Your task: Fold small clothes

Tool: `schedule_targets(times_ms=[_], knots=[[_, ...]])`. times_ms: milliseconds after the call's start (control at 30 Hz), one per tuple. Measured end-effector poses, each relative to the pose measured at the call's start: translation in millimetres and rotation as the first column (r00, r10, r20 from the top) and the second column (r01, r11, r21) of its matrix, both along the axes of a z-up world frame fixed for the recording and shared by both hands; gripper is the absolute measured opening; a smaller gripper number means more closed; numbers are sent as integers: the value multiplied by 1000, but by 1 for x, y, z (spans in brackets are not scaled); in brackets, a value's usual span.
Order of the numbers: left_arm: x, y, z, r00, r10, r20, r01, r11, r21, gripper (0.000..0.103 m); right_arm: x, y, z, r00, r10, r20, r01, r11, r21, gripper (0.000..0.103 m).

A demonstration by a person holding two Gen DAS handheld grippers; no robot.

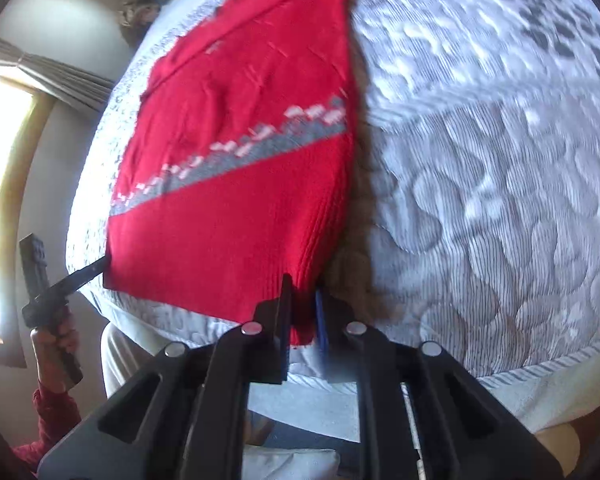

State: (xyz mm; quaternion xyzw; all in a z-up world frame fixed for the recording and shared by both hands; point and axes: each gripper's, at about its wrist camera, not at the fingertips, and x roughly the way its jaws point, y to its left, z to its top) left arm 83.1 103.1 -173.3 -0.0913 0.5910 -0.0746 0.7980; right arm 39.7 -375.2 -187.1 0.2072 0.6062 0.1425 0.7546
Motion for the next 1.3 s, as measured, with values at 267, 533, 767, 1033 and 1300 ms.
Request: schedule_targets(times_ms=[267,533,767,1033,1300], knots=[[7,-1,6,999,29,-34,-34,990,-139,5,-3,-7,13,999,5,36,-8,997,73,8],[26,15,68,994,71,84,-39,944,-328,5,16,-23,66,990,-5,143,-31,967,253,8],[78,13,122,977,92,191,-20,937,-348,5,63,-26,123,972,-5,234,-59,962,268,8],[167,13,142,965,128,230,-42,936,-349,4,148,-33,163,959,-8,285,-47,981,187,8],[277,1,141,953,169,250,-80,941,-329,4,254,-38,158,973,-39,229,8,991,137,7]])
